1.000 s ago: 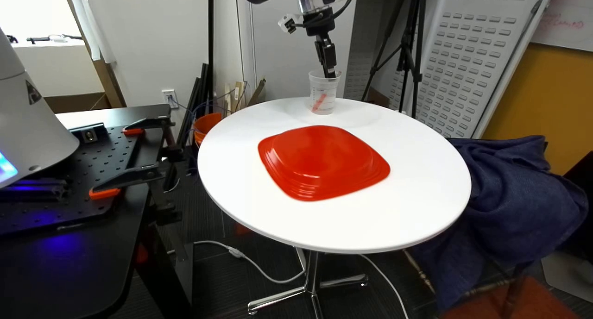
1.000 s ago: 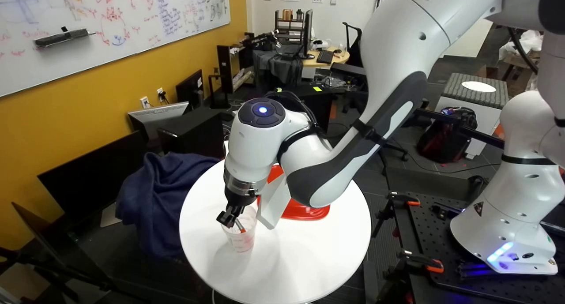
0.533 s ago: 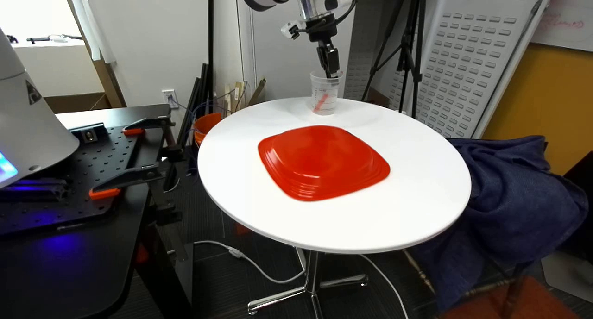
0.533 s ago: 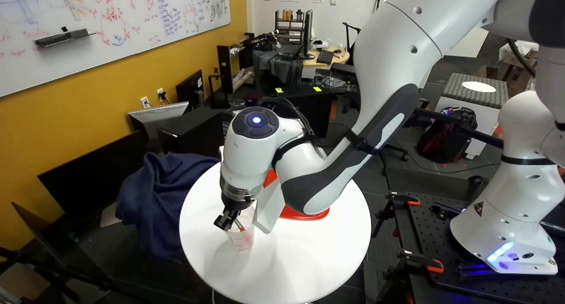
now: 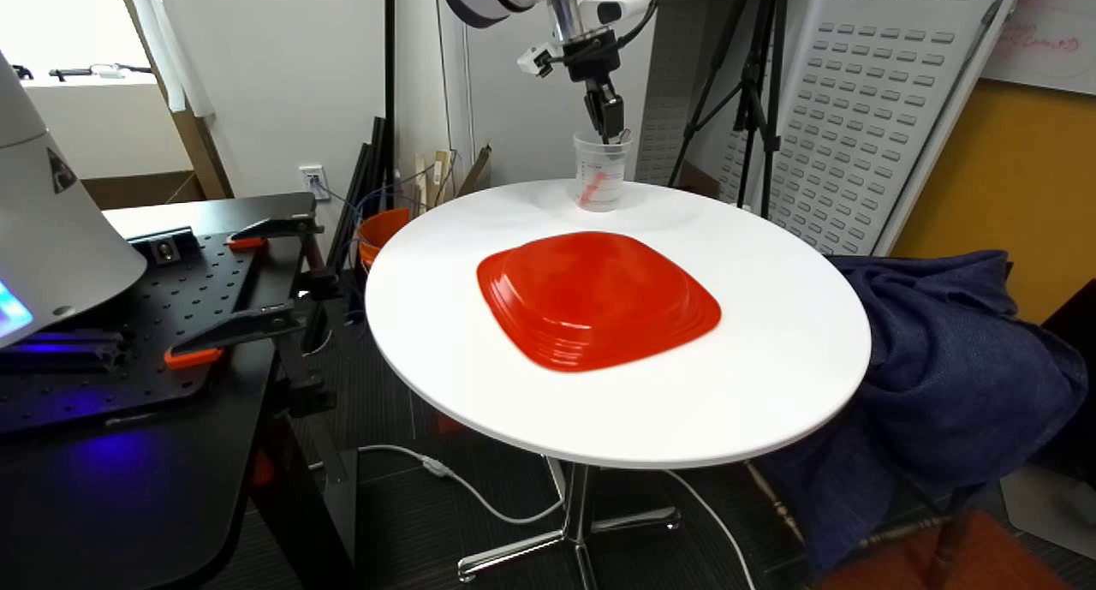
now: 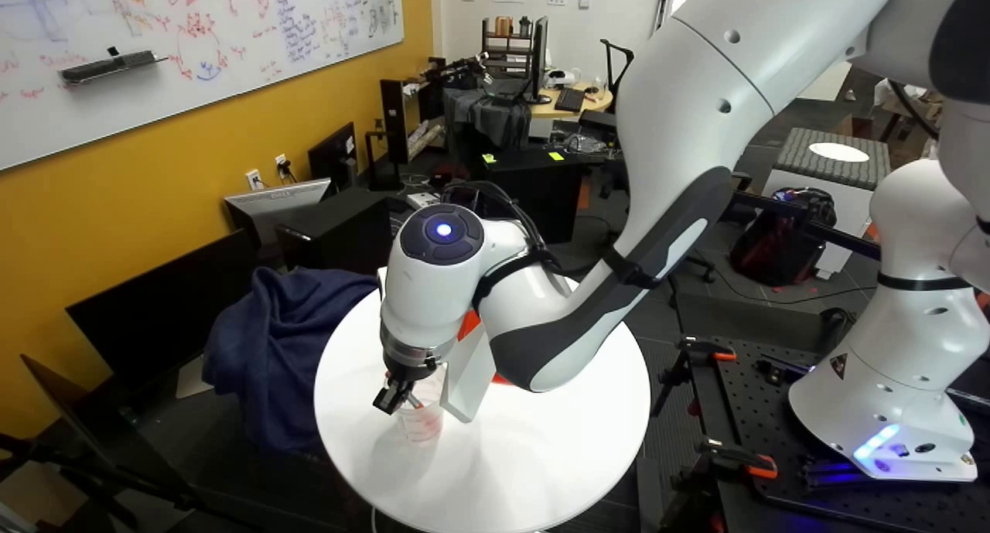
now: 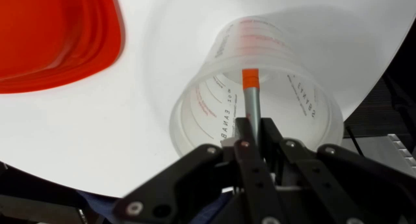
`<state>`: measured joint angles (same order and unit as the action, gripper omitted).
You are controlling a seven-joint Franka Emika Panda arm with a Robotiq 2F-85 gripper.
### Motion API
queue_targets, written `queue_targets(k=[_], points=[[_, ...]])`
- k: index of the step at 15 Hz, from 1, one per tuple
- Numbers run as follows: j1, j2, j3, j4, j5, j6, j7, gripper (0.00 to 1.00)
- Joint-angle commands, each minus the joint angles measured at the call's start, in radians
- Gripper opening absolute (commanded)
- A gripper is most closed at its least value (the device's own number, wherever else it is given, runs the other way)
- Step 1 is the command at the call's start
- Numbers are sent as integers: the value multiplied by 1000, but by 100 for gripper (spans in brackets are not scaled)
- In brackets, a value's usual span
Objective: Take the pen out of the cup and put it on the table
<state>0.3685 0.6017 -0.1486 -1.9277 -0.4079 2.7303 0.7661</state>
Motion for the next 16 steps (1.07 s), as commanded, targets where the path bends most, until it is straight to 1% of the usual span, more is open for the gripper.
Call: queue_targets(k=[1,3,6,9,14,16], points=[[54,2,-42,9,-14,-15,-1,3],[82,-6,-62,-2,-32,-12,18,3],[138,-18,-110,-15,-74,-10,66,3],[177,-27,-146,-24,-123,-8,119,3],[213,-45,-174,-41,-199,-5,210,3],[219,-60,-174,-52,-234,-7,248,3]])
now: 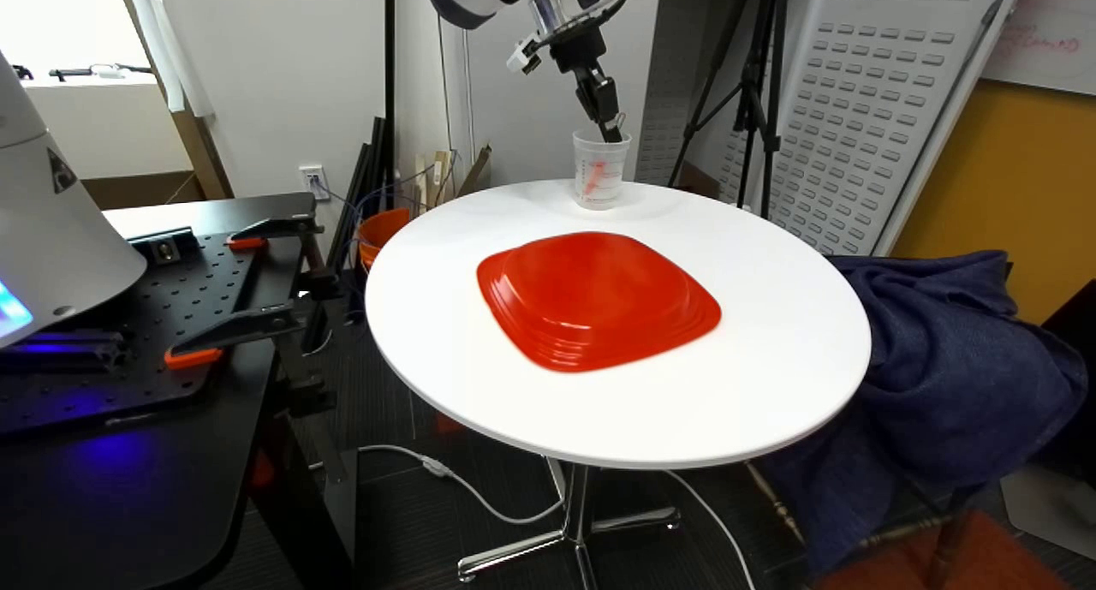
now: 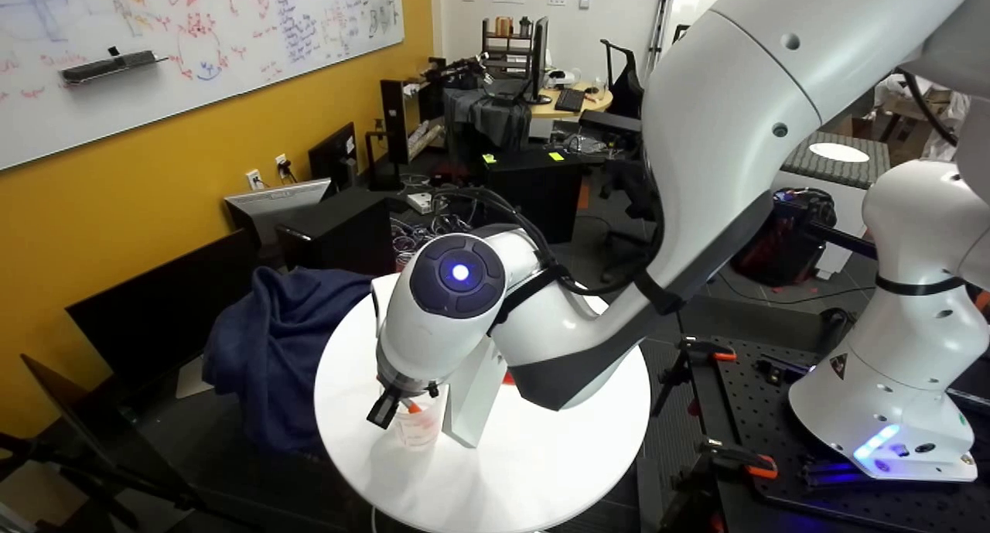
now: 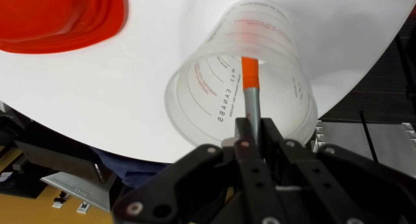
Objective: Take the pen out of the cup and put it on the table
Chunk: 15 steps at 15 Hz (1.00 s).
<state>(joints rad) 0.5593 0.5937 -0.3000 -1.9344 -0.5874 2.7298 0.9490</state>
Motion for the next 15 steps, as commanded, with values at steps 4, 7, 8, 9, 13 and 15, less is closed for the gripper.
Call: queue_targets(k=[4,7,8,9,13,15], points=[[38,-100,-20,-79,-152,-19,178,3],[32,-148,-4,-104,-248,-48,279,3],[26,-164,4,-111,-284,-61,314,3],[17,-180,17,-118,-319,-75,347,3],[-40,-243,97,-144,-437,-152,461,3],[-81,-274,151,-160,-482,-187,507,3]])
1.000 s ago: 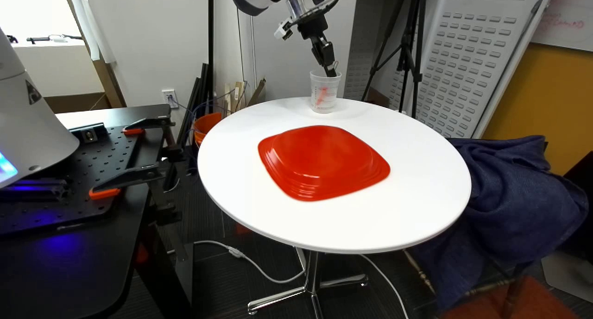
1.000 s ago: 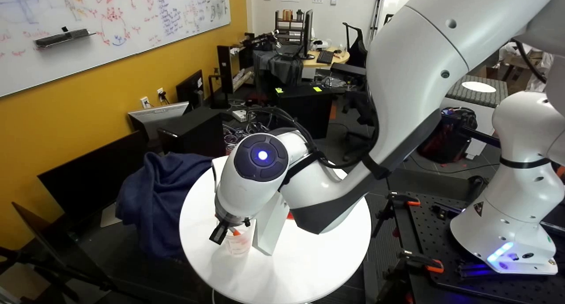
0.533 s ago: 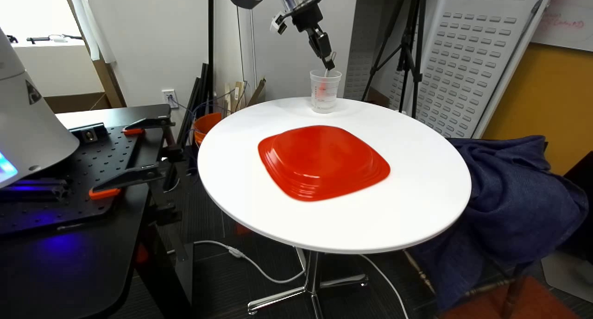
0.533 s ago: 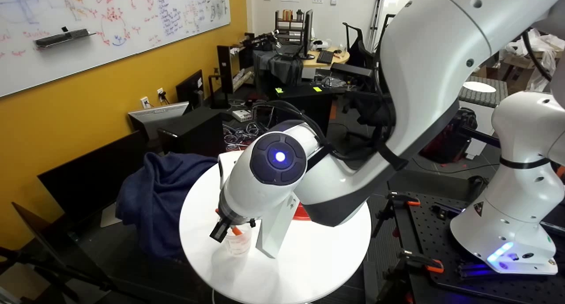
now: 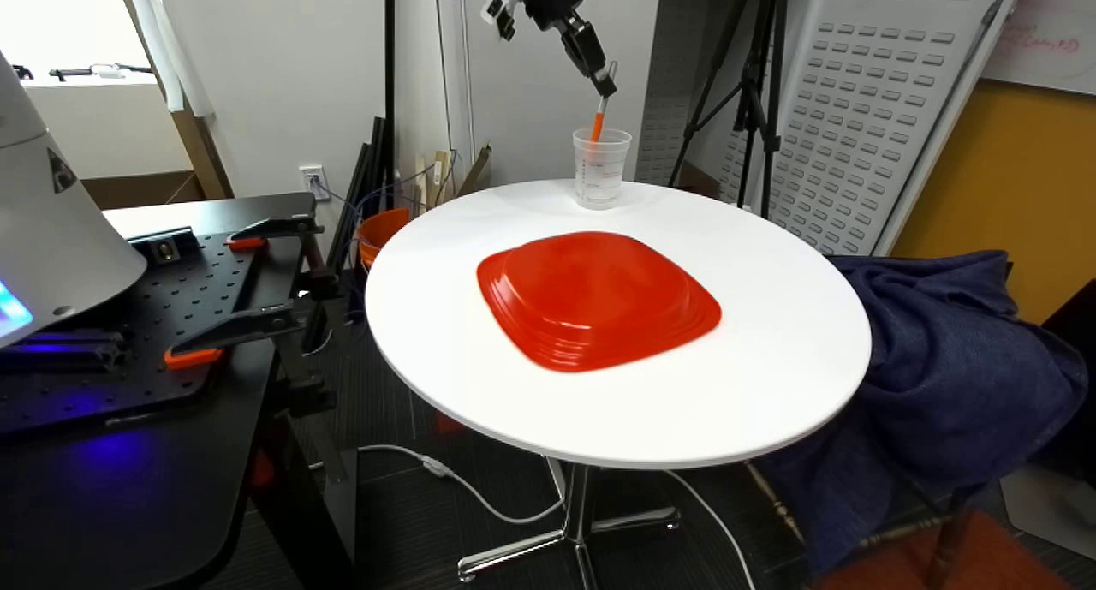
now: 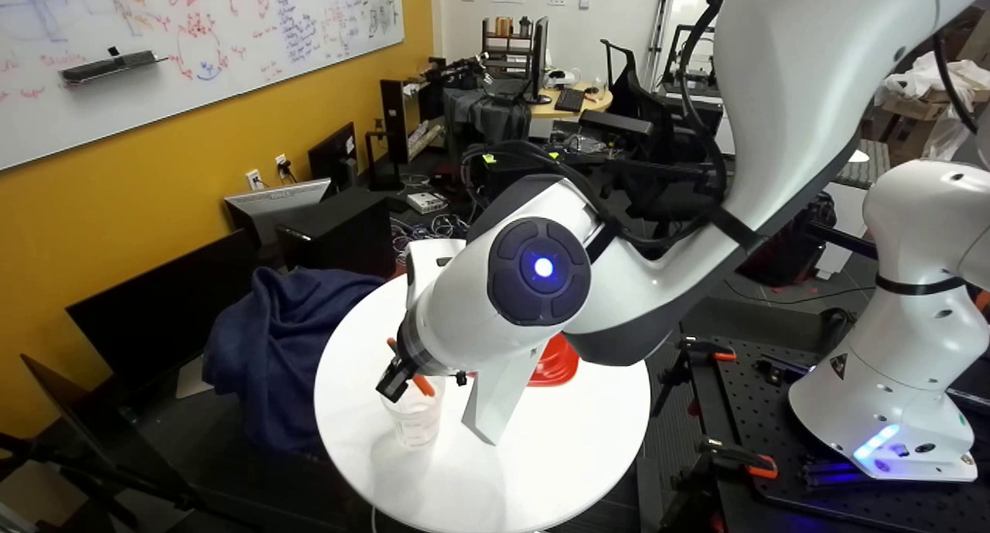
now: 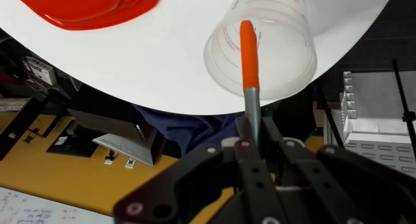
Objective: Take the pen out of the cup and put it on the table
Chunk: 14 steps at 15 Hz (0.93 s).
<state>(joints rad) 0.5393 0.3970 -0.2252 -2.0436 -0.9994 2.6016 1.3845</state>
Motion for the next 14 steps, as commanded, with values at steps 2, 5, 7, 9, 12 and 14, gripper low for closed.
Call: queue_targets(k=[2,5,7,9,12,14], points=[[-104,-106,128,-65,-105,-84,107,3],[-160,-145,185,-92,-157,-104,169,3],[-193,-166,212,-106,-188,-115,212,3],[-227,-182,228,-121,-216,-113,250,3],[-272,-205,242,-141,-242,-116,298,3],[-299,-222,242,-154,-256,-122,331,3]])
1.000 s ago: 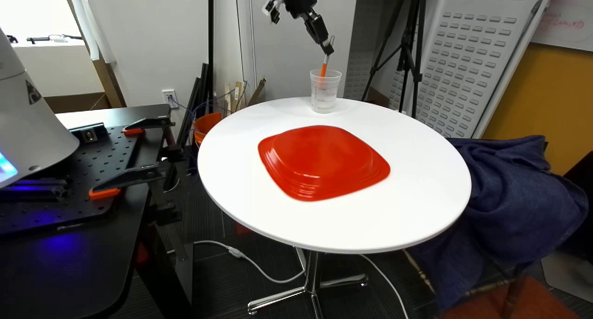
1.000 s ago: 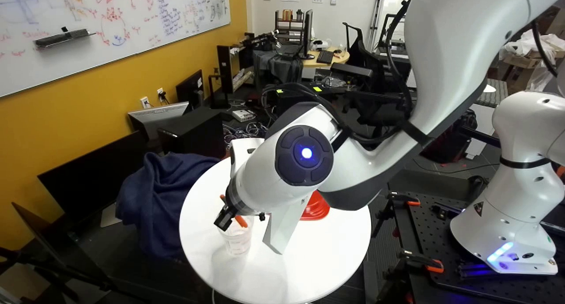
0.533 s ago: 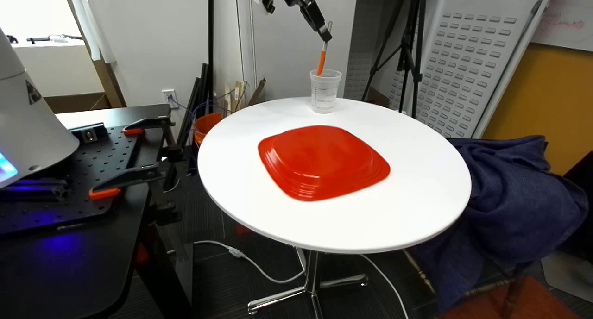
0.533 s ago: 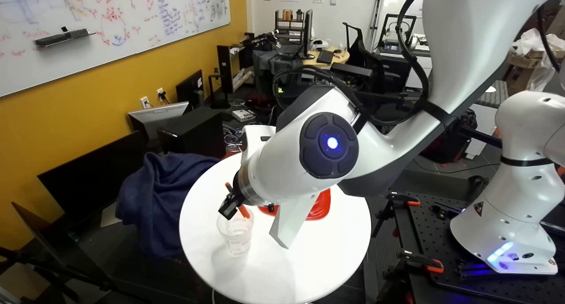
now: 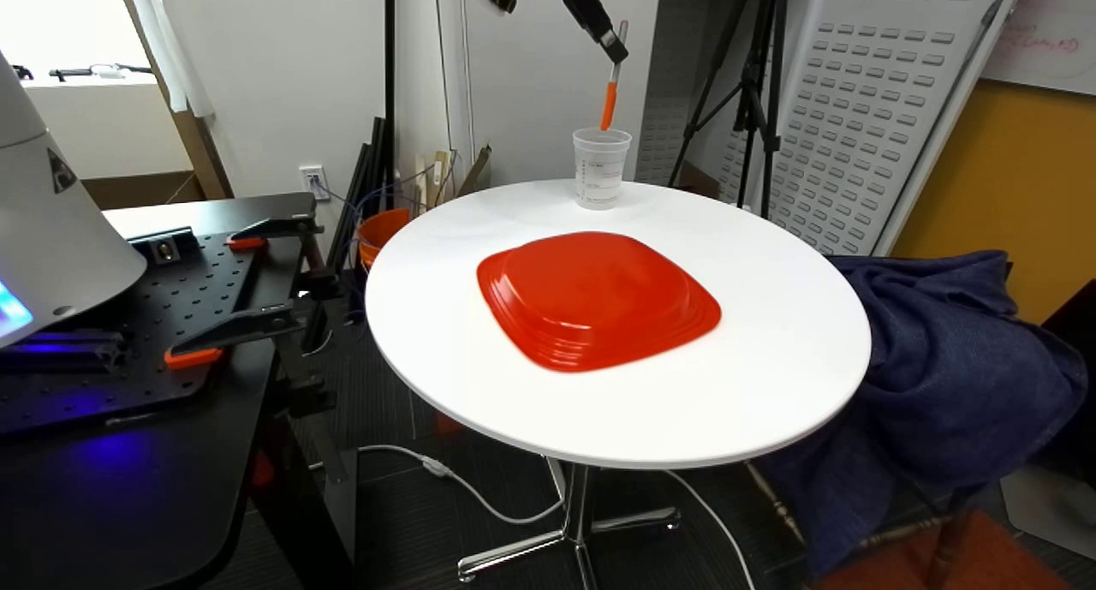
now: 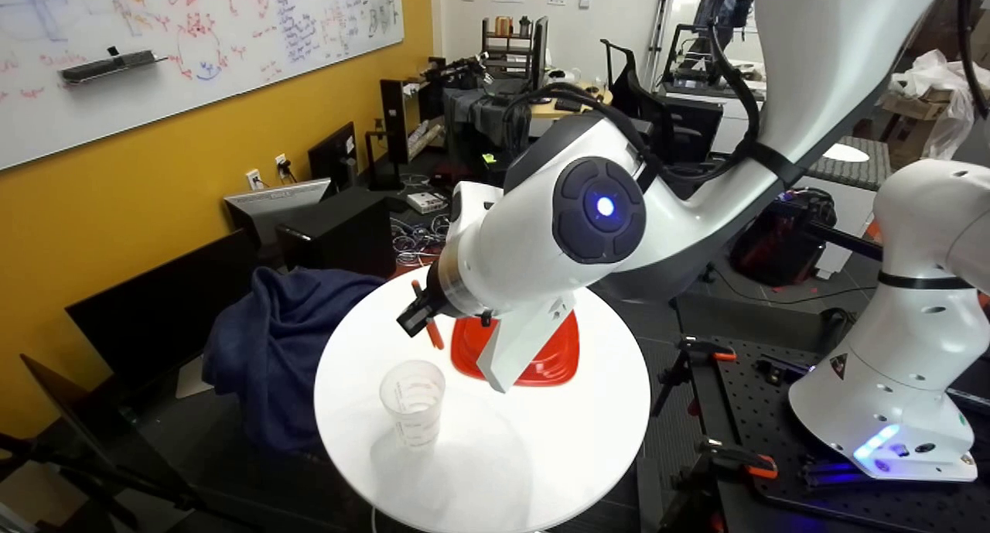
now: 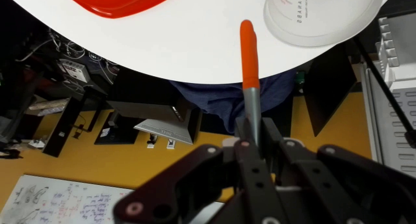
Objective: Take the pen out of the cup and put it on the table
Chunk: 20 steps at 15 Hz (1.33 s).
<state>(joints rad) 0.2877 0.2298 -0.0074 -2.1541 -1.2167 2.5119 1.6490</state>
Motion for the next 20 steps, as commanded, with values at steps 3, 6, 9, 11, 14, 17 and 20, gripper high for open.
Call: queue_targets(k=[3,6,9,11,14,17,20], points=[[-91,-79,16,-69,-66,-25,117,3],[-142,-102,8,-90,-79,-15,130,3],[-188,-126,-2,-111,-93,-7,129,3],[-218,-142,-10,-126,-100,5,126,3],[-263,-168,-29,-145,-105,20,109,3],[-306,-186,-51,-152,-104,39,88,3],[-348,-190,-81,-146,-101,74,66,3]])
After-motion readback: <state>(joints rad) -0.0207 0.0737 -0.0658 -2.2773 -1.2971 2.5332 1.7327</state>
